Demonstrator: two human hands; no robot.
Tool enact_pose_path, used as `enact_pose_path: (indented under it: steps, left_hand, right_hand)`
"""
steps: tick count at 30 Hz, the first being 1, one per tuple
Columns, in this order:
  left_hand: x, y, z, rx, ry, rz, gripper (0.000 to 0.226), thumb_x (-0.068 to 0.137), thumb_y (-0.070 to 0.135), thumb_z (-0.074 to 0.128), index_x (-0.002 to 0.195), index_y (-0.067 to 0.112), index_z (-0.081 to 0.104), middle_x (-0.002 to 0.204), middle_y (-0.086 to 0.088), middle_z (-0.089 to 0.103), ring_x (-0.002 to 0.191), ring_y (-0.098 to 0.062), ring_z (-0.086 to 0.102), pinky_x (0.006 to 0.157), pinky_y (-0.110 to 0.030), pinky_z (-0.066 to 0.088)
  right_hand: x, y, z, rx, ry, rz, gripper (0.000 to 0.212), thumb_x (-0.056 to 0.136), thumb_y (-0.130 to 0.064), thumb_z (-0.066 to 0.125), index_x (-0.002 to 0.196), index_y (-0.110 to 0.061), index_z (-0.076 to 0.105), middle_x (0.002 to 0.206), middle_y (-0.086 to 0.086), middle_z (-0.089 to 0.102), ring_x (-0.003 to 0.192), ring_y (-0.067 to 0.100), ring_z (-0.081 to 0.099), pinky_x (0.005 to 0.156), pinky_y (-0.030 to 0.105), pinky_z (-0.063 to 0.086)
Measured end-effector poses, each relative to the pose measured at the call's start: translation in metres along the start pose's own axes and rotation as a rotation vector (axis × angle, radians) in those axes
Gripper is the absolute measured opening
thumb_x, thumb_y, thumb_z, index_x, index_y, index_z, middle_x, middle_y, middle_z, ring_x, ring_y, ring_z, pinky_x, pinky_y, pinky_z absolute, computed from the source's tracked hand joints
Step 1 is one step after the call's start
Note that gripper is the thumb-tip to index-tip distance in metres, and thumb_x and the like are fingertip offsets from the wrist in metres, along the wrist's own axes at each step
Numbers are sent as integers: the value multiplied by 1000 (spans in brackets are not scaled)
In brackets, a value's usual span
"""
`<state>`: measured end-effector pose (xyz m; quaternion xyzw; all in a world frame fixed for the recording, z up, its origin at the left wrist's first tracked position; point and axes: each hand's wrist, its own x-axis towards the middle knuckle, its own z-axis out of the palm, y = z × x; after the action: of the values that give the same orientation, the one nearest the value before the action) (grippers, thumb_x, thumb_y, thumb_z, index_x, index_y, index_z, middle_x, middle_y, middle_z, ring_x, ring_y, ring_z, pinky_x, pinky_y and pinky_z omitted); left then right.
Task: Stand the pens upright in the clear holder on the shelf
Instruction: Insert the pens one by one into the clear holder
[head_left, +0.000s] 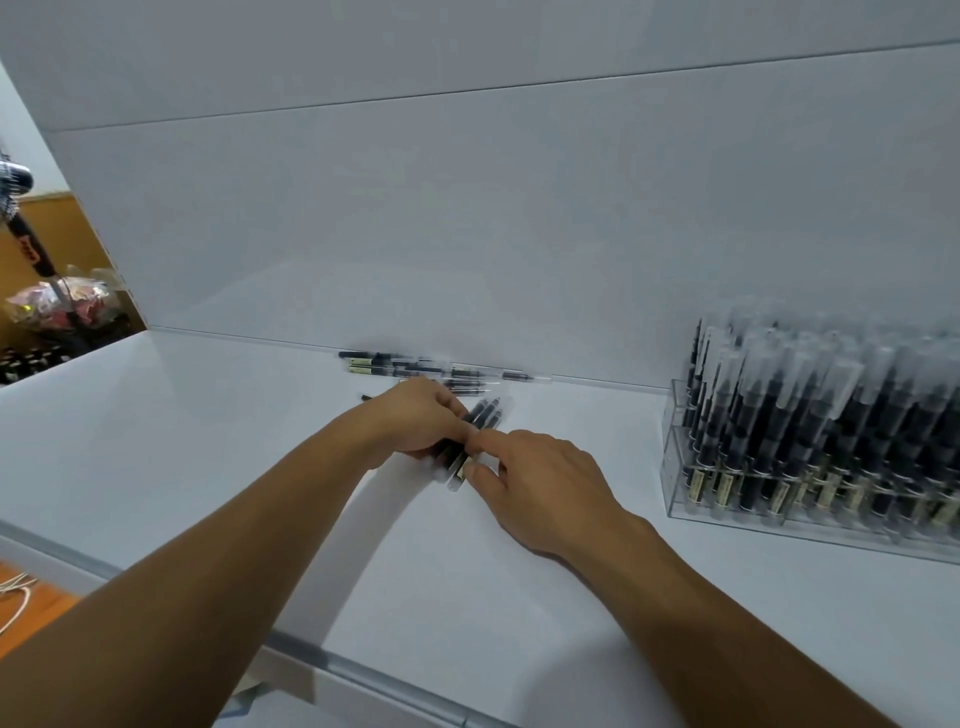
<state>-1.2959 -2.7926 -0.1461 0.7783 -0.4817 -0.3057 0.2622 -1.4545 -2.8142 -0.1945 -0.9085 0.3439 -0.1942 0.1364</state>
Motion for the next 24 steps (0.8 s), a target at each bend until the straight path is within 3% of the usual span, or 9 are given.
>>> enact_pose_path:
  steps: [3, 8, 13, 16, 19, 22, 24]
  left_hand:
    - [-4, -5, 0, -70, 20, 22, 17, 83, 17, 73, 95, 5, 70, 69, -6, 66, 53, -13, 56, 48, -18, 44]
    - [-14, -13, 4, -263, 63, 90, 12, 85, 19, 73, 96, 19, 71, 82, -4, 74, 63, -10, 66, 54, -17, 47]
    - [-34, -17, 14, -458, 178, 176, 20, 85, 19, 72, 105, 22, 67, 88, -6, 75, 68, -8, 68, 57, -18, 48]
    - [-48, -16, 22, -532, 195, 219, 28, 86, 23, 71, 113, 23, 64, 90, -2, 75, 80, -11, 70, 72, -26, 53]
    - [-59, -14, 28, -656, 232, 244, 33, 84, 23, 72, 116, 24, 62, 92, -2, 75, 90, -14, 71, 91, -38, 52]
    - [-69, -3, 33, -794, 257, 271, 30, 84, 21, 70, 113, 25, 62, 95, 1, 75, 91, -13, 70, 84, -30, 53]
    - [-74, 5, 40, -843, 229, 292, 33, 84, 21, 69, 116, 22, 62, 98, 2, 75, 94, -14, 70, 83, -30, 54]
  right_hand:
    - [-1, -2, -2, -17, -18, -4, 31, 101, -45, 36, 131, -44, 48, 97, -5, 60, 94, 21, 57, 70, 30, 32]
    - [-2, -6, -6, -34, -18, 8, 27, 101, -45, 38, 103, -27, 58, 95, -4, 65, 79, 19, 52, 66, 30, 34]
    - [-8, -6, -10, 18, -40, 106, 12, 94, -38, 51, 88, -28, 54, 90, -7, 66, 80, 15, 54, 68, 28, 38]
    - [-13, -10, -16, 108, -30, 179, 2, 93, -30, 53, 92, -28, 54, 89, -7, 64, 82, 14, 55, 69, 27, 43]
    - [-19, -13, -27, 237, 5, 242, 9, 92, -32, 55, 101, -30, 52, 89, -9, 63, 83, 12, 58, 68, 28, 47]
    - [-32, -7, -45, 367, 52, 287, 23, 92, -33, 55, 115, -32, 50, 88, -9, 67, 81, 6, 61, 63, 23, 47]
    - [-47, 2, -57, 344, 80, 281, 28, 94, -34, 54, 121, -32, 54, 85, -10, 68, 82, 3, 61, 68, 21, 48]
